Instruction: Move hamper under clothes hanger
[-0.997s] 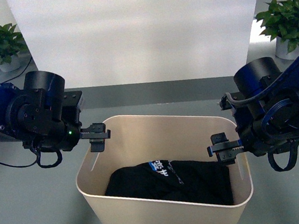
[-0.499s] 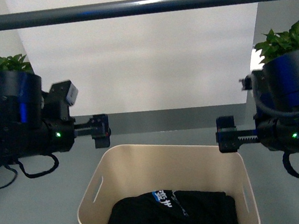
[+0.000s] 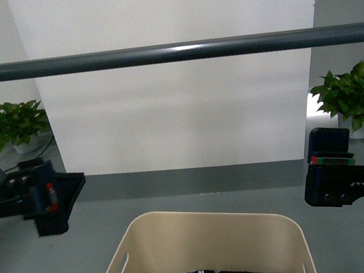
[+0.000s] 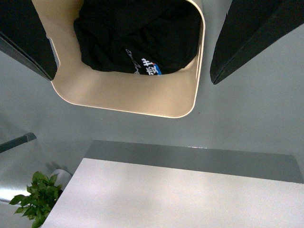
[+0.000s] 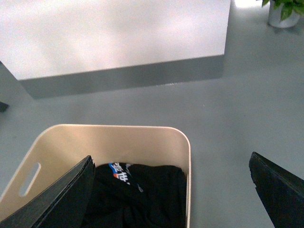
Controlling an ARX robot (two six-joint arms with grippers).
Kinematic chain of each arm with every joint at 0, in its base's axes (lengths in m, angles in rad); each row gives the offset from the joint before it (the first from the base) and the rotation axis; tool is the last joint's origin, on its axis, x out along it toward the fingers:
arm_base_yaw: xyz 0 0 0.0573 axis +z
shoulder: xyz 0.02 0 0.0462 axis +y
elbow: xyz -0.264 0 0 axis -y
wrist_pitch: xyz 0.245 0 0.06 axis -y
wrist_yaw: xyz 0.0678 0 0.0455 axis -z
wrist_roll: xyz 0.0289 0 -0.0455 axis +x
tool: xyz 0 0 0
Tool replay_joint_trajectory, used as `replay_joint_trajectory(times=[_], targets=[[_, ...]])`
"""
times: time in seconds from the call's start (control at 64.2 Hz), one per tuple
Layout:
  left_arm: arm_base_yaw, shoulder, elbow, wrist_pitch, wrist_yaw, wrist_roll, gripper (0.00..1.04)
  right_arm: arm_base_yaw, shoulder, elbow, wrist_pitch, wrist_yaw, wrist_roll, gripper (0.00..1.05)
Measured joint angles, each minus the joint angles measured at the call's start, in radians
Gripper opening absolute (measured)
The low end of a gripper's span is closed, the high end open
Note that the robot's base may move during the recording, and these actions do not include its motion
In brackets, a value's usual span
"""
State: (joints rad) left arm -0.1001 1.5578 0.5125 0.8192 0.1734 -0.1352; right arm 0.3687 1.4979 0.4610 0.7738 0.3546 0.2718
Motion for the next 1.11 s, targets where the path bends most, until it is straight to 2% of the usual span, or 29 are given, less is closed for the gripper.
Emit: replay_joint_trajectory(times=[0.062, 0.109, 0.125, 0.218, 0.296, 0.436, 0.483, 0.639, 0.655, 0.732, 0.826, 0.935, 1.106], targets=[[-0.01, -0.071, -0.052, -0.005, -0.011, 0.0, 0.98, 0.031, -0.051, -0.028, 0.024, 0.048, -0.014, 0.97], [-0.035, -0.119, -0.104, 0.048, -0.106, 0.022, 0.94, 0.055, -0.077, -0.06, 0.095, 0.085, -0.055, 0.93], [-0.051, -0.142, -0.133, 0.093, -0.169, 0.041, 0.9, 0.06, -0.084, -0.071, 0.121, 0.09, -0.069, 0.92], [-0.083, -0.25, -0.227, 0.166, -0.31, 0.083, 0.78, 0.064, -0.149, -0.16, 0.251, 0.054, -0.176, 0.78], [-0.08, -0.33, -0.278, 0.167, -0.331, 0.101, 0.67, 0.035, -0.211, -0.211, 0.253, 0.027, -0.218, 0.67], [-0.035, -0.459, -0.366, 0.117, -0.302, 0.116, 0.34, -0.064, -0.307, -0.328, 0.273, -0.054, -0.257, 0.37], [-0.024, -0.473, -0.398, 0.153, -0.288, 0.118, 0.24, -0.091, -0.349, -0.359, 0.246, -0.089, -0.264, 0.26], [0.002, -0.538, -0.449, 0.116, -0.267, 0.118, 0.02, -0.147, -0.472, -0.395, 0.167, -0.141, -0.267, 0.03], [0.003, -0.546, -0.452, 0.109, -0.266, 0.118, 0.03, -0.154, -0.49, -0.399, 0.153, -0.148, -0.27, 0.01], [0.013, -0.597, -0.462, 0.077, -0.257, 0.119, 0.03, -0.175, -0.543, -0.411, 0.115, -0.167, -0.27, 0.02], [0.067, -0.663, -0.472, 0.024, -0.183, 0.122, 0.03, -0.2, -0.61, -0.425, 0.061, -0.193, -0.271, 0.02], [0.096, -0.744, -0.486, -0.043, -0.18, 0.122, 0.03, -0.225, -0.687, -0.439, -0.003, -0.217, -0.271, 0.02], [0.097, -0.874, -0.494, -0.156, -0.173, 0.126, 0.03, -0.268, -0.823, -0.452, -0.121, -0.261, -0.27, 0.02]])
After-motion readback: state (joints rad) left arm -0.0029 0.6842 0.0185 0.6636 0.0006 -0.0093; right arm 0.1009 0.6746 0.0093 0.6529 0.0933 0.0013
